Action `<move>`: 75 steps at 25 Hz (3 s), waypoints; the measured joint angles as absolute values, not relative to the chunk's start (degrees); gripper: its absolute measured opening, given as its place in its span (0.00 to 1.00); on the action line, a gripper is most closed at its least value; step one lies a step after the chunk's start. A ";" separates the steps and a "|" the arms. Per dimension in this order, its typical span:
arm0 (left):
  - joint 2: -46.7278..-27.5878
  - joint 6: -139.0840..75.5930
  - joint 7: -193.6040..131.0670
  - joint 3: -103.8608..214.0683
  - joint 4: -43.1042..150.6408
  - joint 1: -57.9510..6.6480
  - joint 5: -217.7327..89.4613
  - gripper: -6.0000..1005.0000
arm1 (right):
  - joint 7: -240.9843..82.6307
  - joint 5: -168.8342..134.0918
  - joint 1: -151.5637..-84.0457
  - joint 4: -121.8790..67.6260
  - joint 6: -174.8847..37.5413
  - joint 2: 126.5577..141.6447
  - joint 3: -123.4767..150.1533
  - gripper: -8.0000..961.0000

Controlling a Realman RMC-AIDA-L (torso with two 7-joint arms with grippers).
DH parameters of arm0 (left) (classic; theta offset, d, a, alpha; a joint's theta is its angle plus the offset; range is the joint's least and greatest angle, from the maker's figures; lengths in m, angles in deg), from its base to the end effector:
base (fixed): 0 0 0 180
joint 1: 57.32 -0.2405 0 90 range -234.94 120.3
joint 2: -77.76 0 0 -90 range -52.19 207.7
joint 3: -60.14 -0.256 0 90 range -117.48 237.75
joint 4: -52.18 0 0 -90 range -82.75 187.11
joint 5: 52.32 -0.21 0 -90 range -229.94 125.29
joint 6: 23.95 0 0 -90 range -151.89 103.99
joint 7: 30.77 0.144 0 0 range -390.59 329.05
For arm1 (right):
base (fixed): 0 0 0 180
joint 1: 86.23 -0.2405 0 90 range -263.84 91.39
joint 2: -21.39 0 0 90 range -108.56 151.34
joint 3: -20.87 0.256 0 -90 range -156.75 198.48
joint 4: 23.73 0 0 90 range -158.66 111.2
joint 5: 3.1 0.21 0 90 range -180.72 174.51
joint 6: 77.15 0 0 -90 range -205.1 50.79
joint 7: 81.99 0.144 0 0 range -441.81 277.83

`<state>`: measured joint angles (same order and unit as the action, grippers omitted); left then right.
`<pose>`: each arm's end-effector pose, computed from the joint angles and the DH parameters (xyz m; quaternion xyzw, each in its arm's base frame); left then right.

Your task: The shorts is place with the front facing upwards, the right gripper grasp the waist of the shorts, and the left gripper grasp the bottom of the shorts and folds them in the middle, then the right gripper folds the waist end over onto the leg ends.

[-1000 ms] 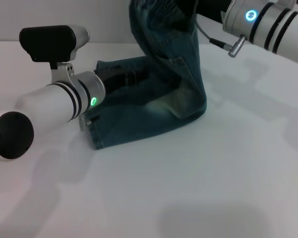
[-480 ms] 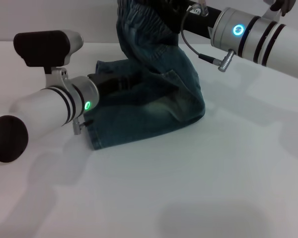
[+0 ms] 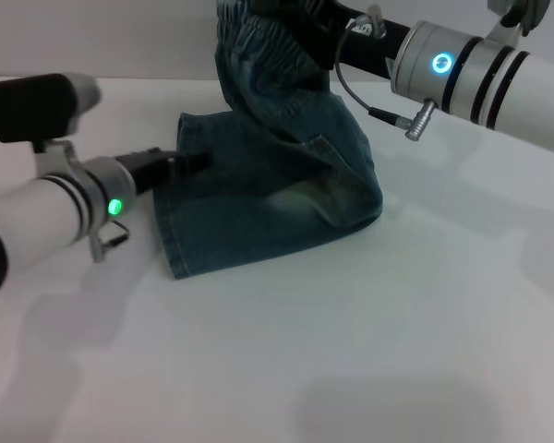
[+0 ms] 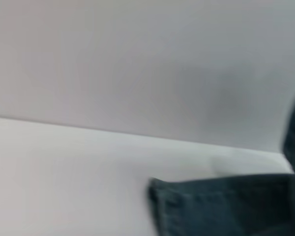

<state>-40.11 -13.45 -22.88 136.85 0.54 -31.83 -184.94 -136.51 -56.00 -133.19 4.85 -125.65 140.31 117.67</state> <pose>-0.2470 0.3982 -0.0581 -0.7565 -0.4703 -0.1567 0.4266 0.1194 0.4384 -0.0516 -0.6882 0.5808 0.4301 0.0628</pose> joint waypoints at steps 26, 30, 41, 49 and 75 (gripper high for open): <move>-40.18 -23.08 -15.76 147.23 0.94 -35.41 -184.95 0.81 | -135.68 -54.62 -134.74 4.29 -124.58 140.56 107.86 0.18; -40.19 -24.06 -15.74 146.02 0.73 -35.35 -184.95 0.81 | -134.75 -54.32 -134.78 3.65 -124.45 140.57 106.98 0.29; -40.28 -24.38 -15.74 145.33 0.74 -35.35 -184.95 0.81 | -134.28 -54.25 -134.11 3.32 -124.85 140.44 106.61 0.61; -40.28 -24.65 -15.74 145.27 0.97 -35.46 -184.95 0.81 | -135.15 -54.24 -132.14 3.38 -125.02 140.40 107.01 0.69; -40.42 -48.00 -16.26 131.21 2.78 -38.62 -184.95 0.81 | -201.97 -46.04 -108.56 28.99 -78.01 141.12 111.50 0.69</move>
<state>-40.42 -48.00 -16.26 131.21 2.78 -38.62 -184.95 -201.97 -46.04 -108.56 28.99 -78.01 141.12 111.50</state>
